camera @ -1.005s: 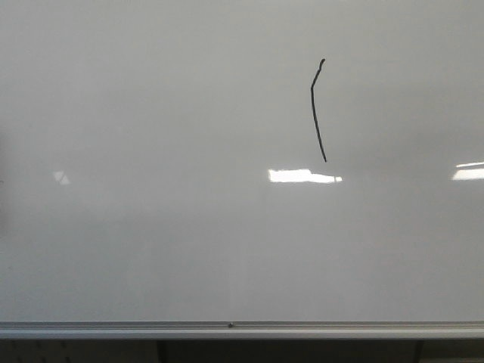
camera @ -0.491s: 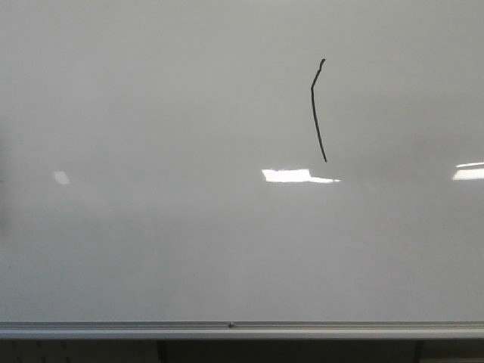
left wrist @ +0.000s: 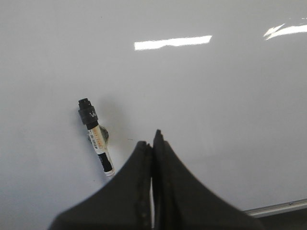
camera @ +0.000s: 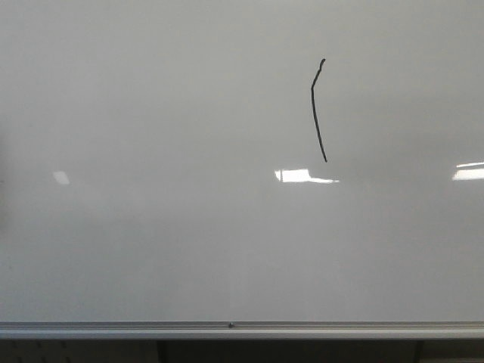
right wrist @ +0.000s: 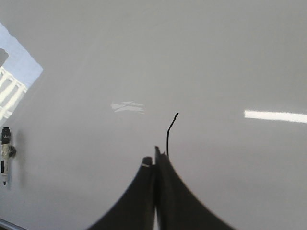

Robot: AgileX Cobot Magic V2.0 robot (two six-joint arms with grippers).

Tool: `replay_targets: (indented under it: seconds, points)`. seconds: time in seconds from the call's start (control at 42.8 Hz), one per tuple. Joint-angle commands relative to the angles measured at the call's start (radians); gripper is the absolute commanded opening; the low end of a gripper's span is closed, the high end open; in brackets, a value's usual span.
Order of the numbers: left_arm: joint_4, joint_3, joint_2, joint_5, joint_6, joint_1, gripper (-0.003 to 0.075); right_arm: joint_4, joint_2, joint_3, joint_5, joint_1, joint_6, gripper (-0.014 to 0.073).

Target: Write number 1 on whiteboard

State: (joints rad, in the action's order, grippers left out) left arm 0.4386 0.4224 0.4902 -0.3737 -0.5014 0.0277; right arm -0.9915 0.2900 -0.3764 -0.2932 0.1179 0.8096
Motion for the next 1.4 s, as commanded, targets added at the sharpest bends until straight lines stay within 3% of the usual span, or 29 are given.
replay_targets:
  seconds: [0.0,0.07,0.187,0.28,0.631,1.379]
  points:
    - [-0.005,0.021,0.001,0.088,0.006,0.008,-0.0020,-0.023,0.007,-0.026,0.039,-0.006,0.003,-0.0059]
    - [-0.072,0.005,-0.013,0.125,0.060,0.016,-0.0020,-0.023,0.007,-0.026,0.038,-0.006,0.003,-0.0059]
    - [-0.337,-0.060,-0.094,0.223,0.318,0.054,-0.0020,-0.023,0.007,-0.026,0.038,-0.006,0.003,-0.0059]
    - [-0.439,-0.132,-0.177,0.311,0.414,0.078,-0.0020,-0.023,0.007,-0.026,0.037,-0.006,0.003,-0.0059]
    - [-0.439,-0.402,-0.511,0.338,0.482,0.005,-0.0020,-0.023,0.007,-0.026,0.037,-0.006,0.003,-0.0059]
    - [-0.439,-0.455,-0.514,0.292,0.482,-0.038,-0.0020,-0.023,0.007,-0.026,0.034,-0.006,0.003,-0.0059]
